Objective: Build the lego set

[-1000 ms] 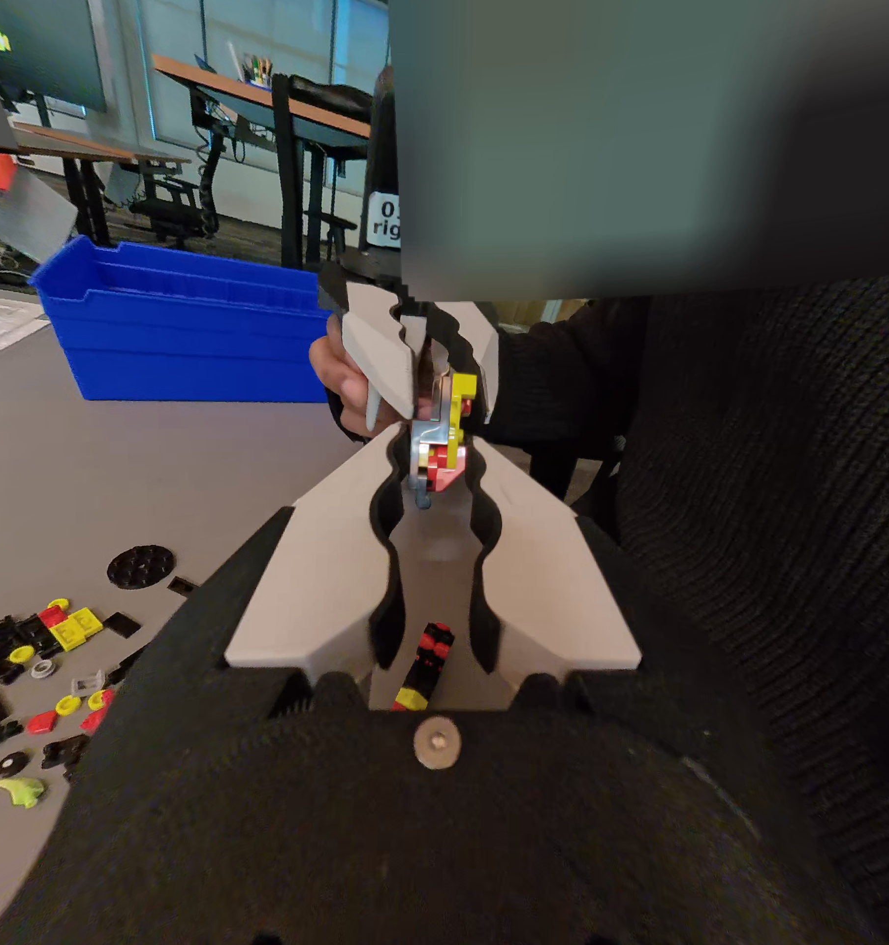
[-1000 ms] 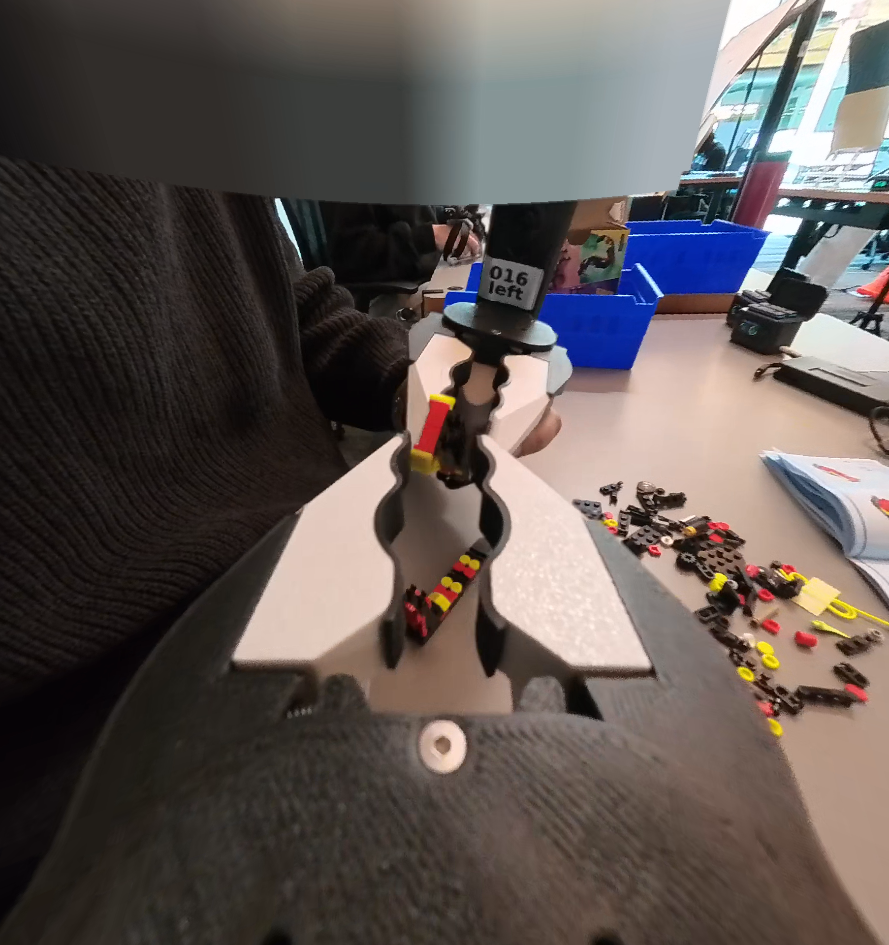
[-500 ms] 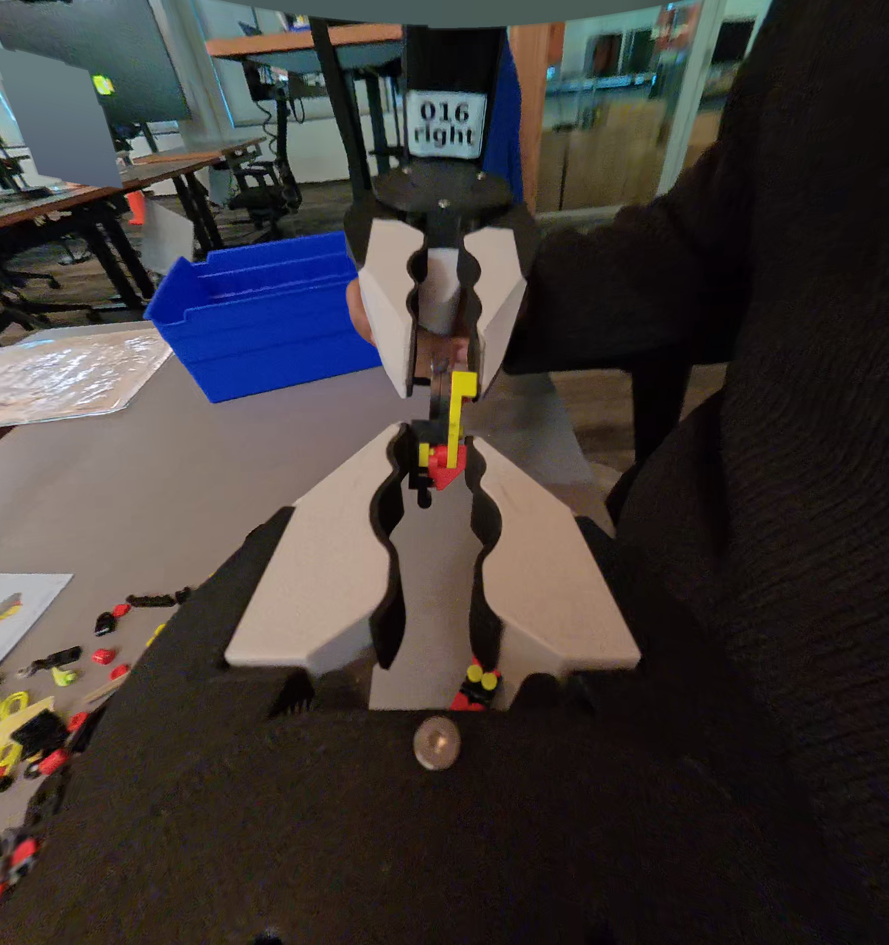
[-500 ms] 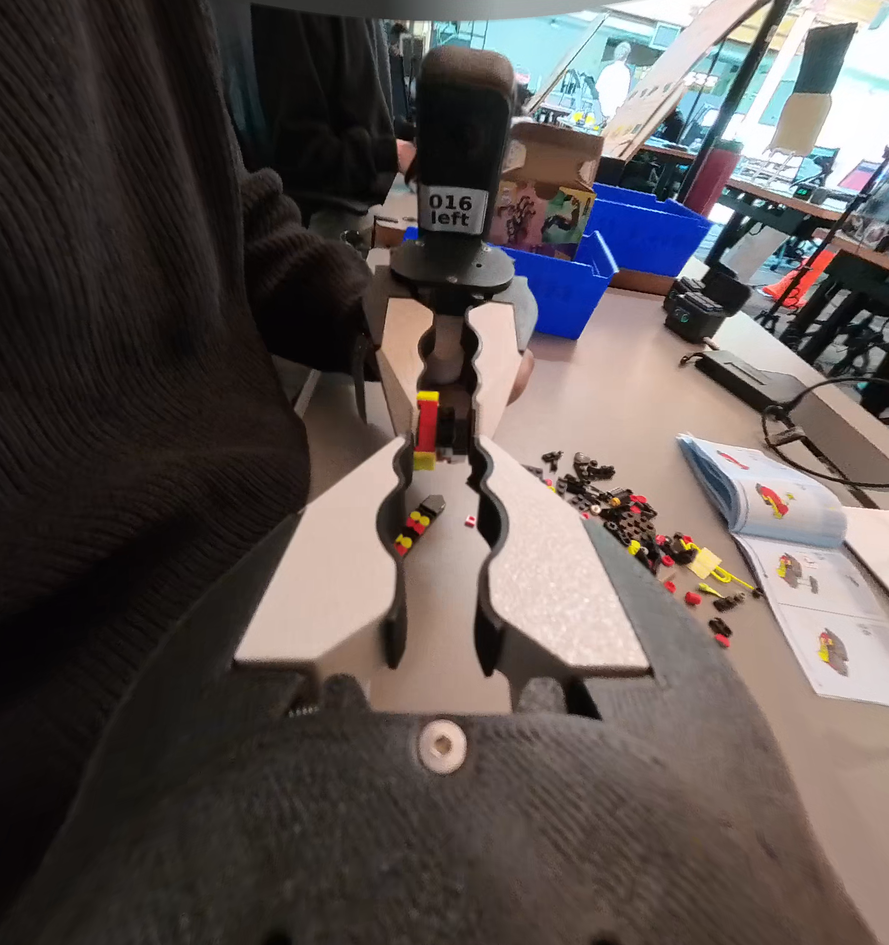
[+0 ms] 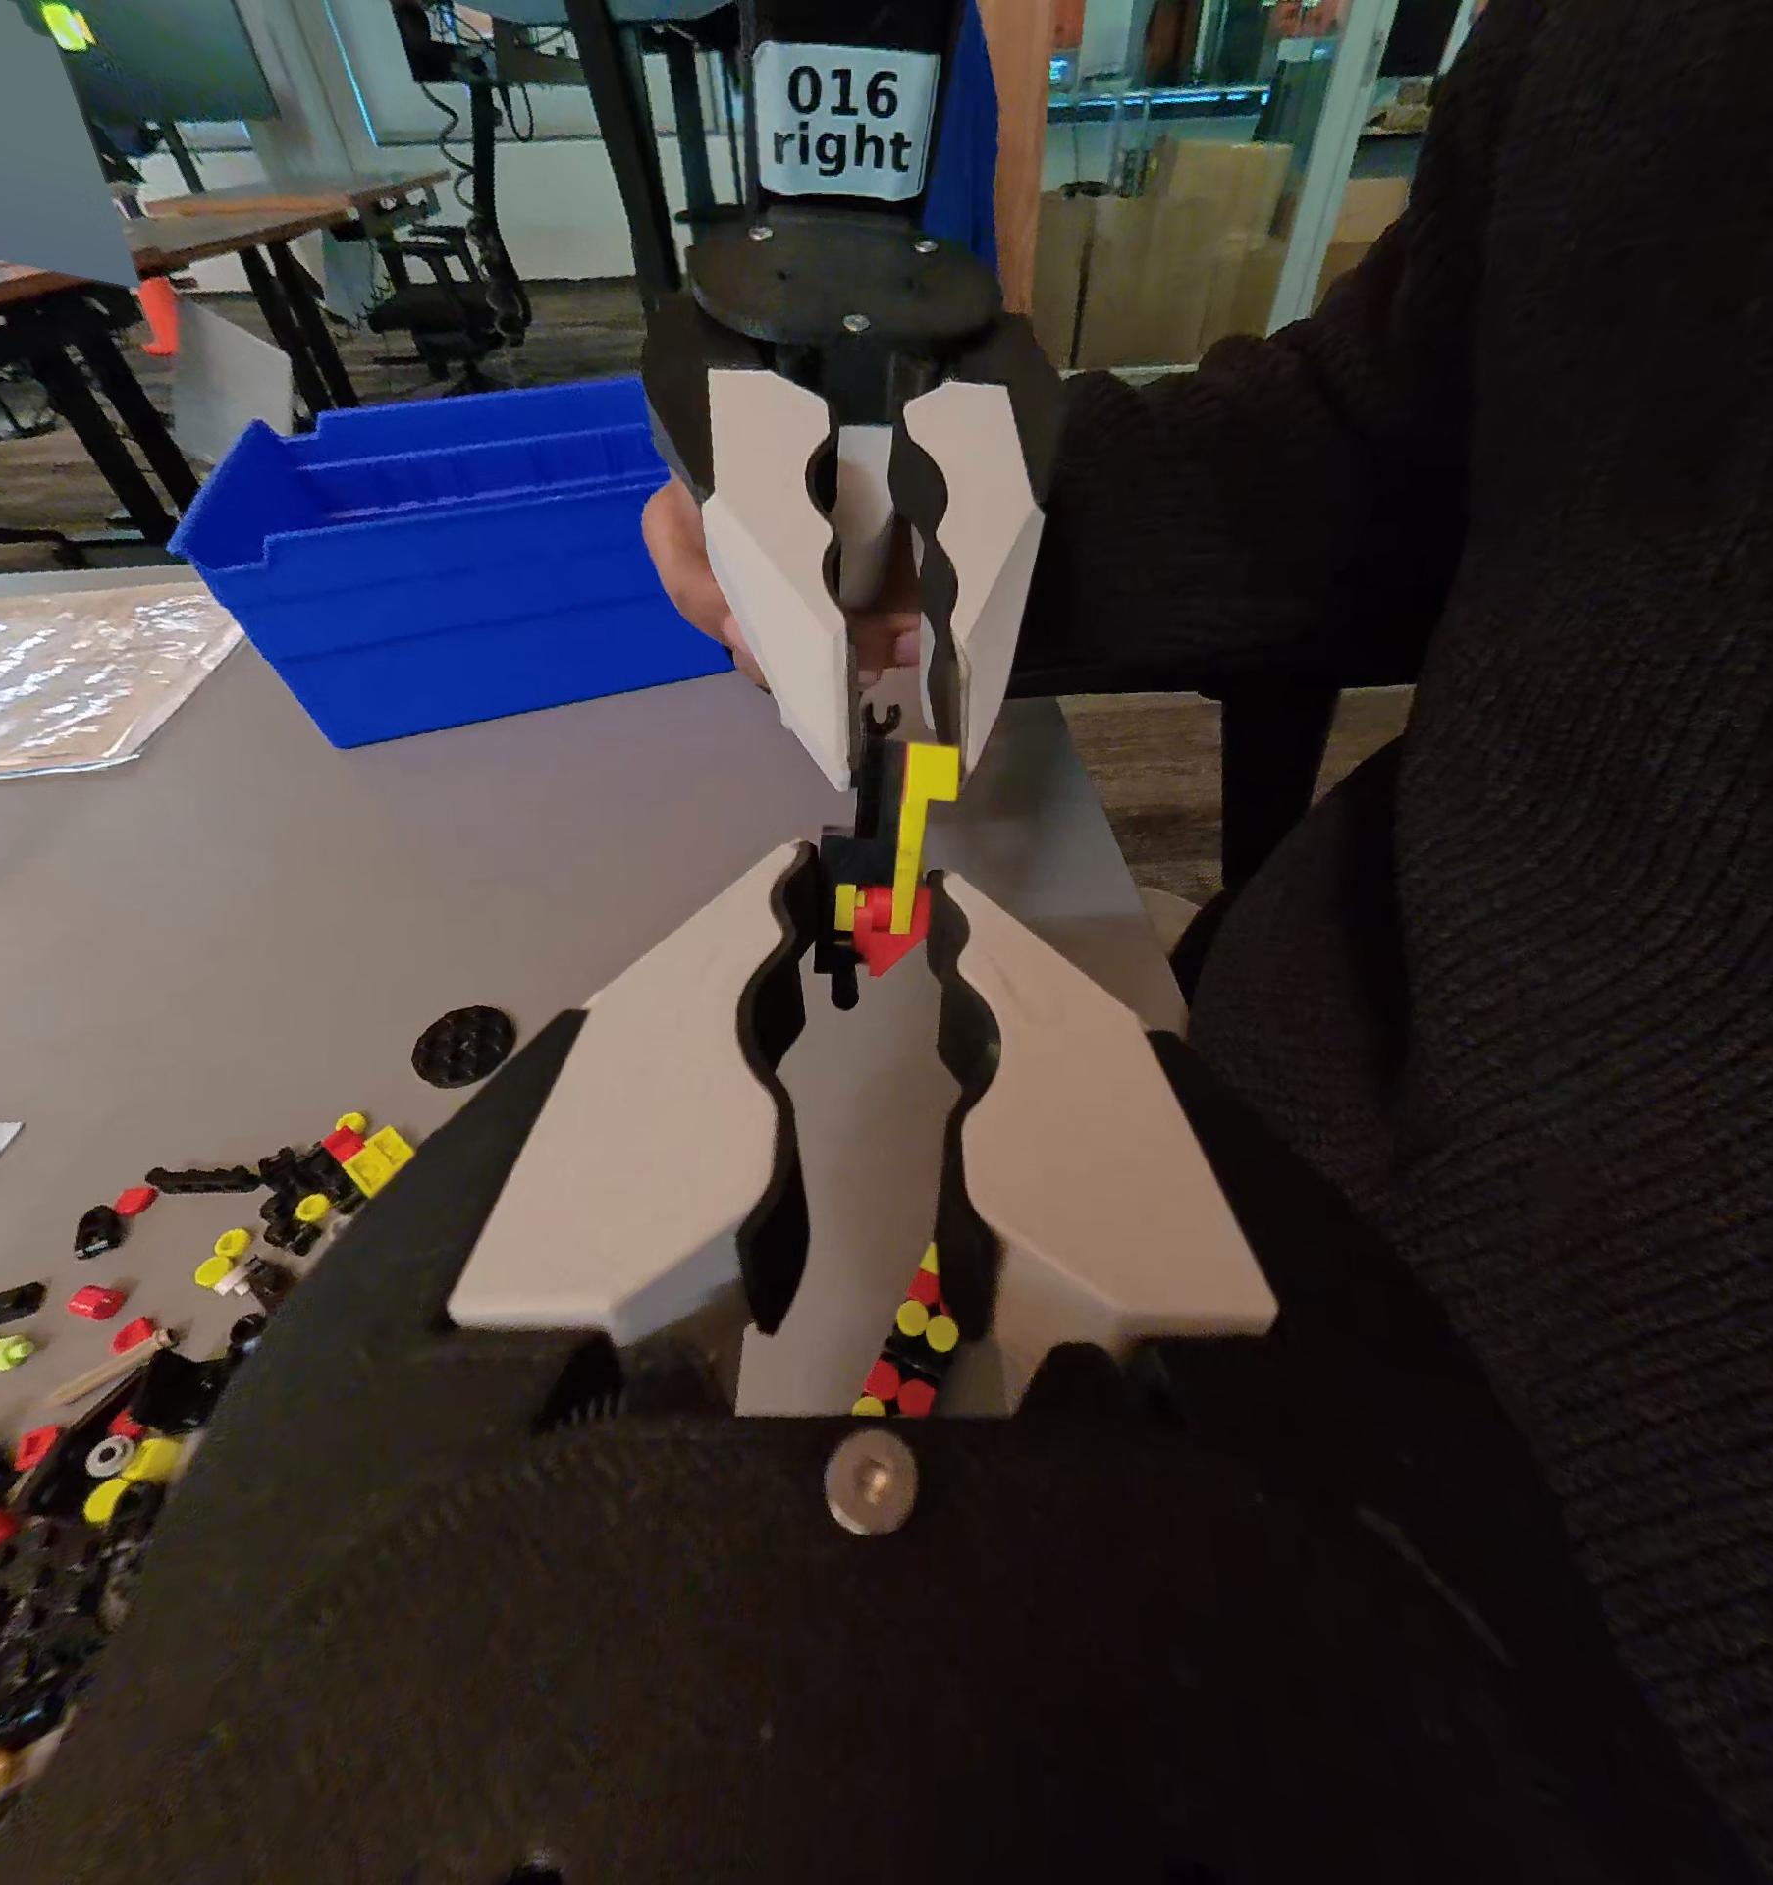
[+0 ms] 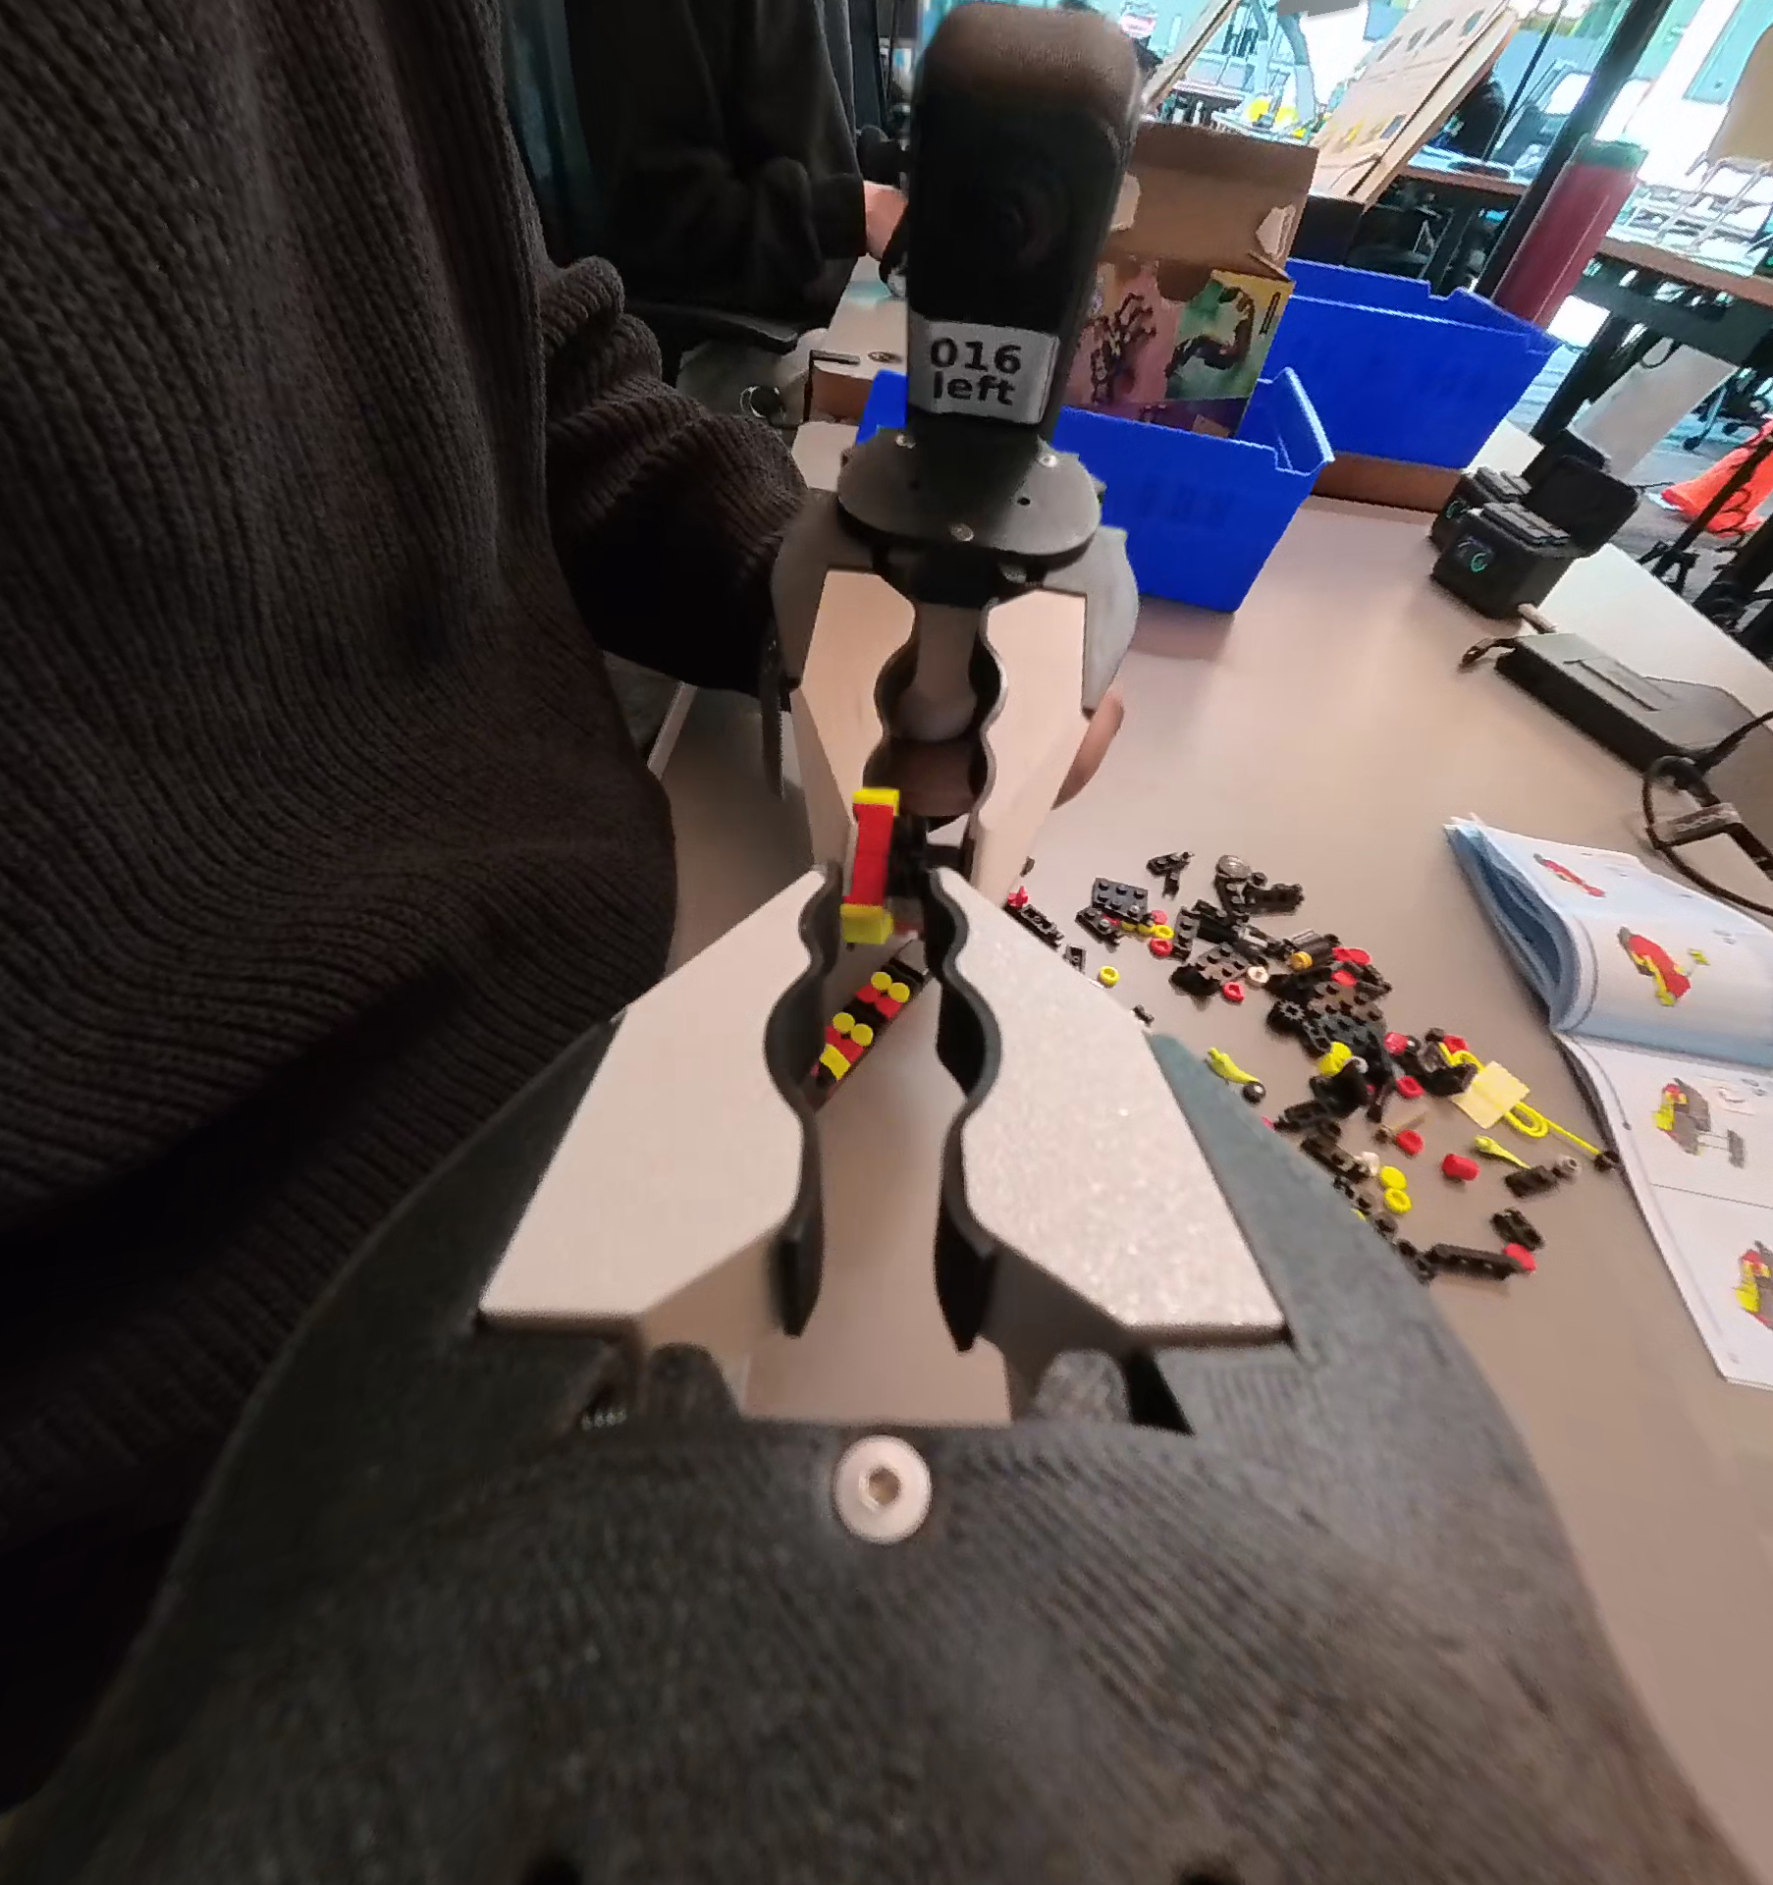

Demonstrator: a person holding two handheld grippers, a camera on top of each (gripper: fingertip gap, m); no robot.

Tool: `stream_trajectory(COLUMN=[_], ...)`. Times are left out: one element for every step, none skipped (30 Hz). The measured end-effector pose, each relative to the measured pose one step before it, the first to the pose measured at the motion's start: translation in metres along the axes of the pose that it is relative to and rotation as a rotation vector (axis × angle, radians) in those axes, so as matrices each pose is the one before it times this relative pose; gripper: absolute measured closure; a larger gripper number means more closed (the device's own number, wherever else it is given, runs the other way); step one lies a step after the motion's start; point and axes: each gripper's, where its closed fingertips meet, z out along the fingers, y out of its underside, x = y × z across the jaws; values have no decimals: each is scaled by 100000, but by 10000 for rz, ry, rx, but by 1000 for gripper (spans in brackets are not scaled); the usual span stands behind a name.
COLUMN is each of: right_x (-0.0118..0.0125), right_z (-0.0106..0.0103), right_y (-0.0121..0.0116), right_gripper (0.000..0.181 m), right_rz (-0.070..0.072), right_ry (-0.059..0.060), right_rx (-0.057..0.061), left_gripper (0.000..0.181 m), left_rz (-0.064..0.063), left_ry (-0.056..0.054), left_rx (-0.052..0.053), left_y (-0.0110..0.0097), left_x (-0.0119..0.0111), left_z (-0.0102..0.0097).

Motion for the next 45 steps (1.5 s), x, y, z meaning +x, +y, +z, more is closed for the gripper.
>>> stream_trajectory(right_x=[-1,4,-13,-27,2,-39,-33,-18,-22,-63,-69,-70,-38,-46,-42,12,52,82,109,150,205,121,238,153,112,91,105,83,10,24,48,50,-13,38,48,34,43,44,95,157,150,137,171,163,134], right_z=[5,5,5,-3,-1,1,-6,5,0,10,9,9,9,9,11,-6,9,14,-4,-5,-4,42,51,18,-22,-57,-79,-87,-82,-59,-32,-5,32,47,63,67,97,108,107,78,67,68,51,48,54], right_y=[58,56,38,23,34,34,17,9,-14,-1,2,49,50,17,-21,-6,-9,-53,-86,-86,-58,1,27,26,-8,-69,-167,-273,-345,-316,-275,-247,-249,-221,-241,-218,-168,-136,-175,-225,-220,-186,-173,-188,-113], right_gripper=[167,167,167,167,167,168,168,168,168,168,168,168,168,168,168,168,168,167,168,167,167,162,155,153,153,152,153,154,156,159,161,161,162,162,161,161,161,161,161,161,162,163,164,164,165], right_rz=[-12,-20,-16,-10,-13,-27,-43,-46,-38,-28,-33,-45,-55,-30,5,32,75,108,107,99,96,27,23,11,37,79,106,108,109,114,112,113,115,110,82,63,64,57,53,57,88,103,91,74,58], right_ry=[12,13,6,0,10,3,13,30,18,-7,-16,-24,-11,-16,-20,0,6,7,14,25,71,37,143,88,46,17,16,4,-25,-13,8,9,-23,9,37,38,48,58,100,135,116,92,109,108,101], right_rx=[-43,-33,-10,-5,-13,-18,-13,-2,12,8,-3,-34,-53,-23,14,21,27,50,74,75,66,32,31,46,69,95,130,196,244,229,205,208,202,193,197,172,141,125,153,189,191,165,154,164,114], left_gripper=[163,163,163,163,163,163,163,162,162,163,163,163,163,163,163,163,163,163,163,163,163,163,163,163,163,163,163,163,163,163,163,163,163,163,163,163,163,163,163,163,163,163,163,163,163], left_rz=[-40,-30,-39,-34,-24,-16,-10,-3,-8,-5,1,11,16,17,-2,-21,-30,-46,-72,-84,-81,-126,-127,-117,-90,-77,-94,-129,-166,-202,-221,-215,-197,-187,-187,-200,-216,-233,-227,-223,-217,-191,-141,-85,-38], left_ry=[18,11,25,24,4,21,18,-5,13,37,34,18,-8,4,14,-11,-15,-8,-11,-8,11,19,63,38,13,4,9,38,52,76,99,89,64,55,51,29,54,70,82,67,69,57,18,-12,-15], left_rx=[-9,-5,-5,1,5,-11,-14,6,4,-7,-18,-32,-38,-22,-5,0,10,34,58,63,70,101,129,115,94,89,102,127,169,204,216,212,213,215,212,229,219,210,197,197,187,150,118,70,13], left_y=[75,53,32,25,17,37,32,-1,2,5,35,67,82,38,-1,5,8,-39,-83,-87,-91,-137,-184,-166,-138,-122,-139,-169,-235,-282,-291,-294,-290,-296,-302,-306,-295,-292,-256,-242,-237,-178,-126,-42,33], left_x=[-4,-3,13,28,3,22,32,5,24,65,68,59,29,34,31,-11,-40,-59,-86,-94,-69,-47,35,3,-40,-52,-63,-29,-14,14,48,40,13,14,0,-39,-5,-1,26,5,25,7,-12,-48,-18], left_z=[41,19,24,18,31,29,24,16,15,14,31,54,63,37,26,22,3,-14,-40,-56,-39,-18,-21,-41,-56,-58,-79,-70,-62,-58,-41,-36,-35,-35,-38,-48,-46,-45,-37,-31,-18,4,6,24,40])
